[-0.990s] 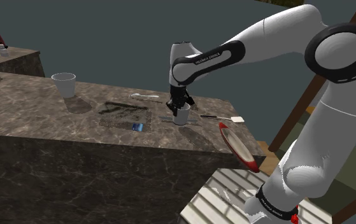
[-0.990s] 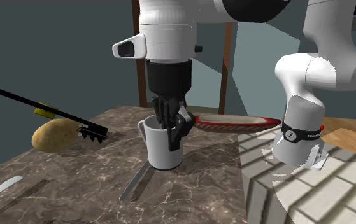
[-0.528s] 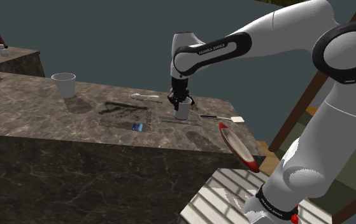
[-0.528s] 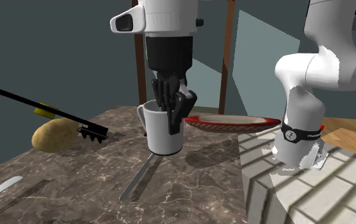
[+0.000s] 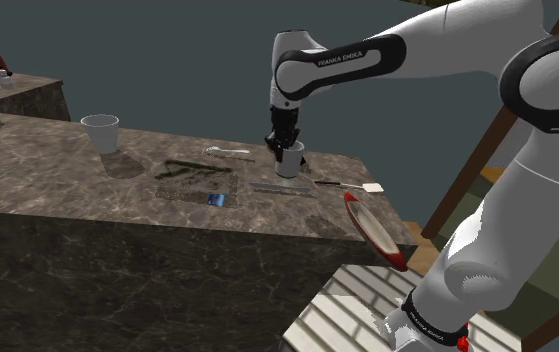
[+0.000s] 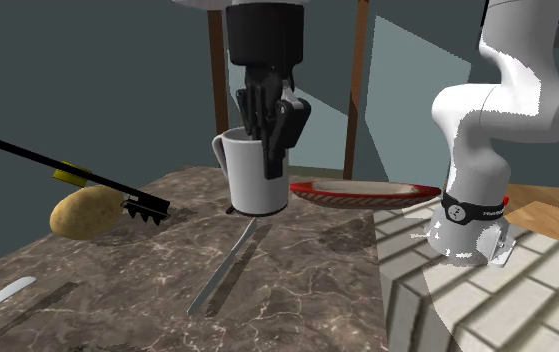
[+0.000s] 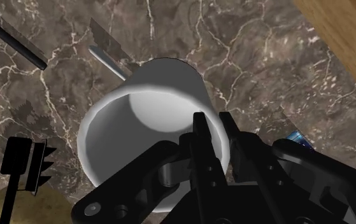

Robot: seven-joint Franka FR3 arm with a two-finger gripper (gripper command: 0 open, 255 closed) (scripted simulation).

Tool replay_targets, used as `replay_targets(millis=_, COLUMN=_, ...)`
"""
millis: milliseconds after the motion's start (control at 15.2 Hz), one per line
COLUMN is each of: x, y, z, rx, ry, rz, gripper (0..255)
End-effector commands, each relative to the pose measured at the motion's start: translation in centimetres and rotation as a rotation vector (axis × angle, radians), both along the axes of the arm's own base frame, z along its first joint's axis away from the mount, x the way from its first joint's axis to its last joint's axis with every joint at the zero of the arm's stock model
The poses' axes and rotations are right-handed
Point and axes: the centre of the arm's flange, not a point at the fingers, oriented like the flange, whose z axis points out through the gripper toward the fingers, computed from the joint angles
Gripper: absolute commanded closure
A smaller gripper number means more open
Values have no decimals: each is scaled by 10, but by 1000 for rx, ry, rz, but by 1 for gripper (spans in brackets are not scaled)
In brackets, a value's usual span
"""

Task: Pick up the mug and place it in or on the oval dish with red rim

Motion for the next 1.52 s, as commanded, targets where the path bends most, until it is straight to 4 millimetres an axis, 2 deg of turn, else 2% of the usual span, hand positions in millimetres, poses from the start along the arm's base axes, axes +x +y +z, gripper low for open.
replay_targets(millis=0, x=0, y=0, z=10, rx=0, ry=0, rz=0, gripper=255)
replay_targets(millis=1452, x=-277, y=-84, z=33, rx=0, ry=0, rz=0, gripper=255)
